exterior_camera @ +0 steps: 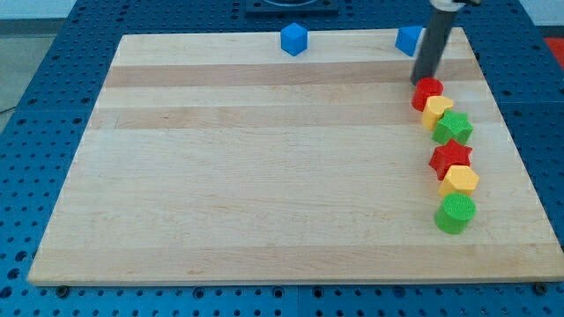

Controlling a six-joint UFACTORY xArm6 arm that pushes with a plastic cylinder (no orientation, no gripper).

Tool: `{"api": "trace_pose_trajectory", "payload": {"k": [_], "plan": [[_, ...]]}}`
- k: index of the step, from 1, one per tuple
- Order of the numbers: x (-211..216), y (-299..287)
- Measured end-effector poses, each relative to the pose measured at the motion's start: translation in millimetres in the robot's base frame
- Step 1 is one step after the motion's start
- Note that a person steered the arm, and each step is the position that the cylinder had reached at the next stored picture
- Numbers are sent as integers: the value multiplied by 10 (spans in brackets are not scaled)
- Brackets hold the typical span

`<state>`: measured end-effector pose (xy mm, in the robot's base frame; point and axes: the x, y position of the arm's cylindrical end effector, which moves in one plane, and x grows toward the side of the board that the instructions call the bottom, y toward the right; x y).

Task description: Slide the blue cube slightly left

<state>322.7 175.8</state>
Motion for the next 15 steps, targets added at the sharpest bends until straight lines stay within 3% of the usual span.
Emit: {"api": "trace_pose_trajectory", "payload": {"k": [3, 5, 6, 7, 9, 10, 11, 13, 15], "plan": [[-113, -2693], [-917, -3381], [-1297, -3233], [-1300, -2967], [-1149, -1185], [-906, -623], [-876, -606], [-907, -1518], [-934, -2049]]}}
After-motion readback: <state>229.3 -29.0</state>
